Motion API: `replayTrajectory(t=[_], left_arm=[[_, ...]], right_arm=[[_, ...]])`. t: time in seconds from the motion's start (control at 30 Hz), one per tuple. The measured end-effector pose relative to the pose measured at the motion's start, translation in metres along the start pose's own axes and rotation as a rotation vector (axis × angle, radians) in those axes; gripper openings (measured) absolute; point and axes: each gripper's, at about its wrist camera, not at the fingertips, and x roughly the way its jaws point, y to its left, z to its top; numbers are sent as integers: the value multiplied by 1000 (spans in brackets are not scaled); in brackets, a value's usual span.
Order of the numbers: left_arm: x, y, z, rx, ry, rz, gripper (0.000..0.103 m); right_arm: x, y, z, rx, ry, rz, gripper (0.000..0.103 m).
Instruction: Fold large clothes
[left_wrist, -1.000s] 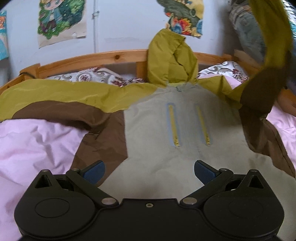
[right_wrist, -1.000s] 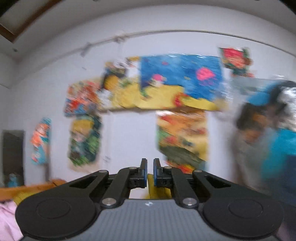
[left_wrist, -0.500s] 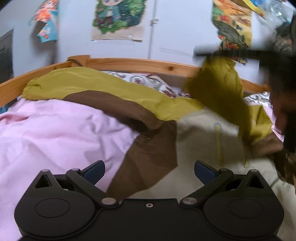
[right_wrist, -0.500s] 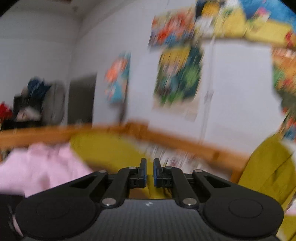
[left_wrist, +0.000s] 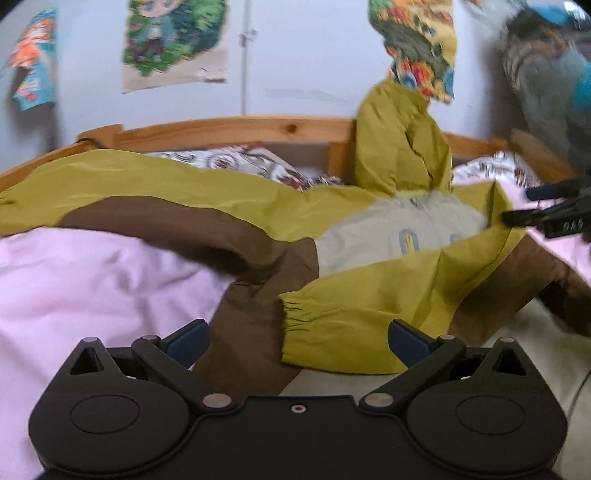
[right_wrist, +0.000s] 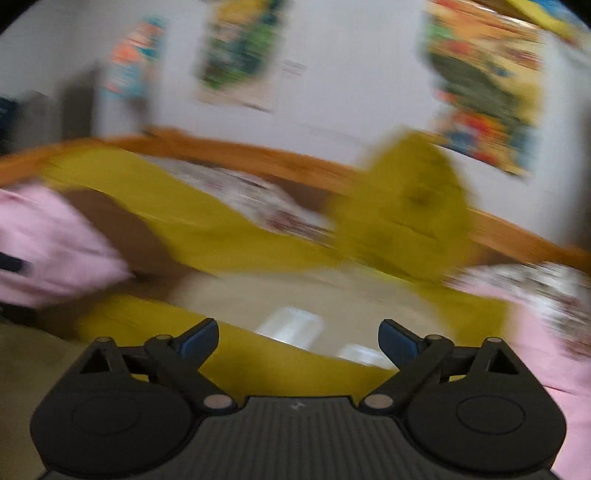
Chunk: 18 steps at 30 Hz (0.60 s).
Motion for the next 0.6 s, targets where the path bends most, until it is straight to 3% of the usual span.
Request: replayTrajectory(t=[0.07, 0.13, 0.23, 0.27, 0.3, 0.33, 0.37, 0.4, 0.5, 0.6], left_arm=[[25, -4, 2, 29, 11, 17, 101], [46, -6, 4, 49, 28, 53, 97], [76, -7, 8, 54, 63, 110, 90], [84, -6, 9, 49, 76, 123, 86], [91, -6, 10, 43, 85, 123, 82], [97, -6, 10, 39, 90, 116, 79], [102, -6, 9, 38, 93, 108, 73], [106, -6, 9, 35, 94, 103, 66], [112, -11, 7, 21, 81, 84, 53], [121, -22, 5, 25, 81, 85, 51]], right_arm=[[17, -34, -15, 52, 58, -121, 93], [36, -67, -30, 189, 146, -198, 88], [56, -101, -51, 408, 202, -143, 78], [60, -106, -56, 433, 203, -136, 76], [63, -108, -59, 445, 198, -123, 64], [66, -111, -60, 456, 196, -98, 49], [66, -113, -59, 476, 192, -91, 25], [61, -117, -60, 502, 172, -80, 16], [32, -132, -65, 534, 60, -63, 7], [18, -152, -75, 587, 11, -89, 6]])
